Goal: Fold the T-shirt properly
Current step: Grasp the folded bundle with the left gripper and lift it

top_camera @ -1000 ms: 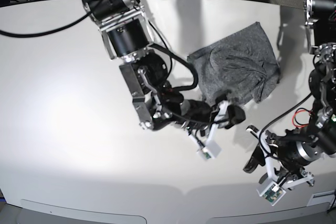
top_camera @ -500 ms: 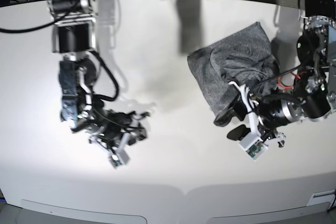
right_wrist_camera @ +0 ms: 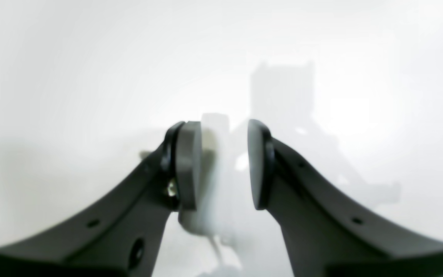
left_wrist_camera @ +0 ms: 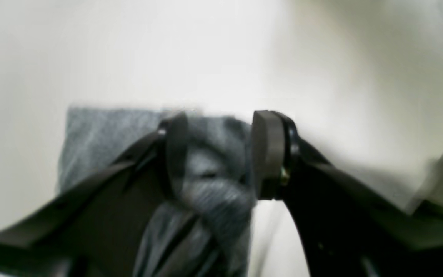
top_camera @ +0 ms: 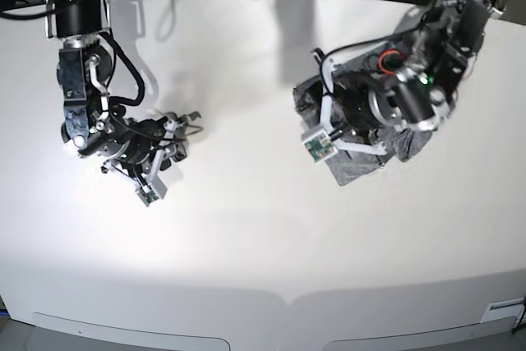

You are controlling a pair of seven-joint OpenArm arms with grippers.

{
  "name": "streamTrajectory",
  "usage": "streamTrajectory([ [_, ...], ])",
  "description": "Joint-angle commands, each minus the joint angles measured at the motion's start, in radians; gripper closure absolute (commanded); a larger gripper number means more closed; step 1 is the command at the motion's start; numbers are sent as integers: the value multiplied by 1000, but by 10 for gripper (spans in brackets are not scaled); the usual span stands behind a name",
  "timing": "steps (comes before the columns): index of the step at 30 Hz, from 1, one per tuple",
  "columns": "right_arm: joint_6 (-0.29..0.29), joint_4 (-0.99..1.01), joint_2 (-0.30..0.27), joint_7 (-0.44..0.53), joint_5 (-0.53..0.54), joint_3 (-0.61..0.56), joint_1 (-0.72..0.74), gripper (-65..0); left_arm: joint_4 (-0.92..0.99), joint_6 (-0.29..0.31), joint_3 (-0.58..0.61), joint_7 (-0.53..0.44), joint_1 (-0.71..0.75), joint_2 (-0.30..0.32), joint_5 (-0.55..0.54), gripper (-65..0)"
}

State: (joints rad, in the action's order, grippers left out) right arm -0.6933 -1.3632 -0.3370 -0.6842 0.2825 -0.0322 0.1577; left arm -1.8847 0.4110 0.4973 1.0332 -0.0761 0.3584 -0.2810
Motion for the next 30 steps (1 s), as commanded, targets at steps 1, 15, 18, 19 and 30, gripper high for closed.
streamTrajectory([
  [1, -5, -21, -9, 25, 9, 7, 25, -206, -15, -47, 11, -5, -21, 5, 43, -260],
  [15, -5, -21, -9, 68, 9, 7, 29, -206, -15, -180, 35, 242, 50, 5, 101, -260],
  [18, -5, -21, -10, 64, 9, 7, 34, -206, -15, -200, 35, 274, 69, 13, 211, -260],
  [19, -5, -21, -10, 64, 9, 7, 33, -206, -15, -226, 34, 284, 69, 20, 266, -260],
  [30, -5, -21, -10, 64, 10, 7, 34, -206, -15, -310, 34, 303, 142, 237, 413, -260],
])
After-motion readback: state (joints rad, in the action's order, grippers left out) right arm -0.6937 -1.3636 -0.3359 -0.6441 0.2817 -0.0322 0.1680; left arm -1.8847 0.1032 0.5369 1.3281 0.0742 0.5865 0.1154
